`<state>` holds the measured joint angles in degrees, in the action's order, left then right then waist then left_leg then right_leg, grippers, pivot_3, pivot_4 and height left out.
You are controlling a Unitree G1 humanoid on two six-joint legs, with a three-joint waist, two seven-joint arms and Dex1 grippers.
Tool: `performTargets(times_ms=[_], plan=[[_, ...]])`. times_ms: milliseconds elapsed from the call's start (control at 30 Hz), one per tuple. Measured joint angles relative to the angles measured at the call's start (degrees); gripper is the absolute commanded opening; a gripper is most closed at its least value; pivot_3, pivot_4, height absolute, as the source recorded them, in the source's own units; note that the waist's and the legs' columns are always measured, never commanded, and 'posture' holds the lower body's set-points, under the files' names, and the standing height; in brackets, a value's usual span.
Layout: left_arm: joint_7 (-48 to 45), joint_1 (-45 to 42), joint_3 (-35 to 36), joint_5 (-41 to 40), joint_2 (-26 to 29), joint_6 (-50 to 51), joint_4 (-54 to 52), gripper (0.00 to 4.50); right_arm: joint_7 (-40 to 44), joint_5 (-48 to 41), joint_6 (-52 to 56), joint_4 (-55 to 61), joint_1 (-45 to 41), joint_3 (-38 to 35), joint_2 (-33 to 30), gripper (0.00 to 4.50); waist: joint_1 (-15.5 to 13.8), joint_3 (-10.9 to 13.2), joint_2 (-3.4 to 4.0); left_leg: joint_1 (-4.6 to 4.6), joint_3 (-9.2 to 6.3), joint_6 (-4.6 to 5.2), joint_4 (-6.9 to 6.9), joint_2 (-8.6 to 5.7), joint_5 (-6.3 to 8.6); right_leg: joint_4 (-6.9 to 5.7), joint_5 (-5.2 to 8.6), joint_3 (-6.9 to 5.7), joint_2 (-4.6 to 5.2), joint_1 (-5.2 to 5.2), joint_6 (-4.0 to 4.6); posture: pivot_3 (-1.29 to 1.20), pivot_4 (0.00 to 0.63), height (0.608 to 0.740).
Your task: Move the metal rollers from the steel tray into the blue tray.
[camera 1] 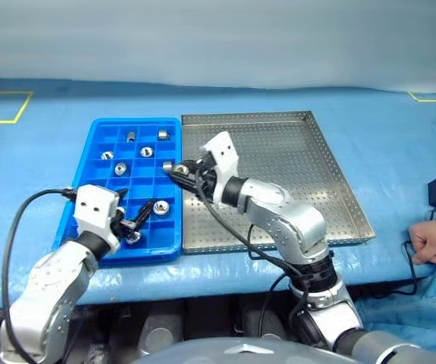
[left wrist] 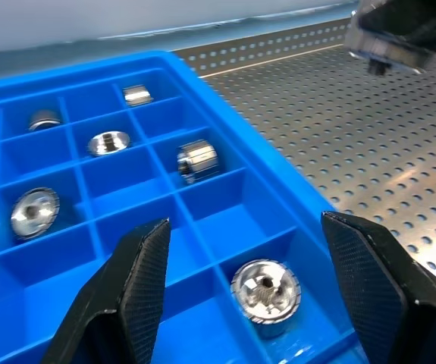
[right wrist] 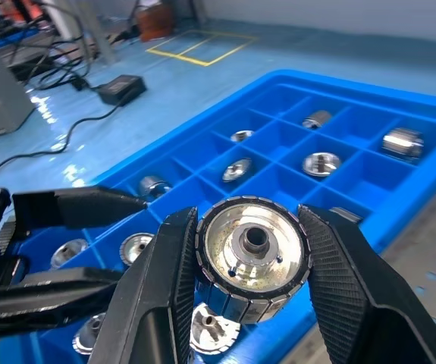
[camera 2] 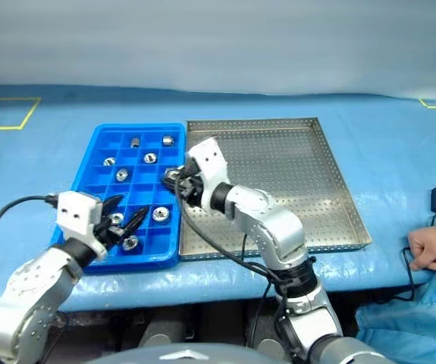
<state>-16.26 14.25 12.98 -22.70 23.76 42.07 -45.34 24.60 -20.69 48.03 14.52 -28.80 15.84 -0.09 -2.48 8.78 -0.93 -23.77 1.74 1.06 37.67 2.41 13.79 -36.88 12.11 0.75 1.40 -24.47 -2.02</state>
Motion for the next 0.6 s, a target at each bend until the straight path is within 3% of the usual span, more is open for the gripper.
performTargets(times_ms=[567, 600], plan=[[5.08, 6.25, 2.22, -0.31, -3.13, 1.43, -6.52, 3.46, 3.95, 6.78, -20.22, -30.97, -8.78, 3.56, 7.93, 1.75, -3.88, 0.0, -0.01, -0.01, -0.01, -0.05, 0.03, -0.01, -0.02, -0.01, 0.01, -0.06, -0.01, 0.0, 0.03, 0.39, 0.15, 0.74], [5.17, 6.41, 2.2, -0.24, -3.14, 1.48, -6.52, 3.46, 3.64, 7.12, -20.78, -32.75, -8.97, 3.22, 7.92, 2.09, -4.0, 0.0, -0.01, -0.02, -0.01, -0.05, 0.03, -0.03, -0.02, -0.01, 0.01, -0.06, -0.01, -0.01, 0.03, 0.39, 0.15, 0.74]])
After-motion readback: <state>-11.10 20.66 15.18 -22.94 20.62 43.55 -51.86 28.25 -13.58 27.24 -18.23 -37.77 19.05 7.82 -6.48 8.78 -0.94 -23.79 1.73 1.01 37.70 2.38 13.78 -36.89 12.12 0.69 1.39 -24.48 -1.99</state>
